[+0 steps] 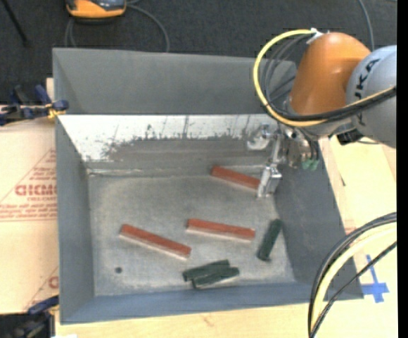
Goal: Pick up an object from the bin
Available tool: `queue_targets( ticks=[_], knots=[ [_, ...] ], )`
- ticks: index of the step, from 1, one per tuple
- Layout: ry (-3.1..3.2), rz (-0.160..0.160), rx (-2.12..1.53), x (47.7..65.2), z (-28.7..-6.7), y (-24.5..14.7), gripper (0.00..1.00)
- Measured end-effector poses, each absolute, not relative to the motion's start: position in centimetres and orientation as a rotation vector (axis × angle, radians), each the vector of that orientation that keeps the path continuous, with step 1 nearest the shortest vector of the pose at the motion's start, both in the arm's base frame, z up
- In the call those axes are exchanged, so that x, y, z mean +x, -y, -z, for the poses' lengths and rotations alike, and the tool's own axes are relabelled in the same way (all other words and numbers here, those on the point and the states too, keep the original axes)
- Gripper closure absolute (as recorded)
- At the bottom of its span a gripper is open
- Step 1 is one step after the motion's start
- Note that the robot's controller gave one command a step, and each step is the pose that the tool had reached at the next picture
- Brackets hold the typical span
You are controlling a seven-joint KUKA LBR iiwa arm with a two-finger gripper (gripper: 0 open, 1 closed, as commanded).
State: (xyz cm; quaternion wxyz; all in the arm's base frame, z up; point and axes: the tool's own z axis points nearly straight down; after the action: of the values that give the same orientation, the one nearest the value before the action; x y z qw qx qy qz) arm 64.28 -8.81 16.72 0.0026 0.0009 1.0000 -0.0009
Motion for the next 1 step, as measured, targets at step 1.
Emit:
queue_targets(
  ticks=[1],
  knots=[
    [-3.129,0.0,0.111,64.79,-9.64,8.99,0.0]
  ],
)
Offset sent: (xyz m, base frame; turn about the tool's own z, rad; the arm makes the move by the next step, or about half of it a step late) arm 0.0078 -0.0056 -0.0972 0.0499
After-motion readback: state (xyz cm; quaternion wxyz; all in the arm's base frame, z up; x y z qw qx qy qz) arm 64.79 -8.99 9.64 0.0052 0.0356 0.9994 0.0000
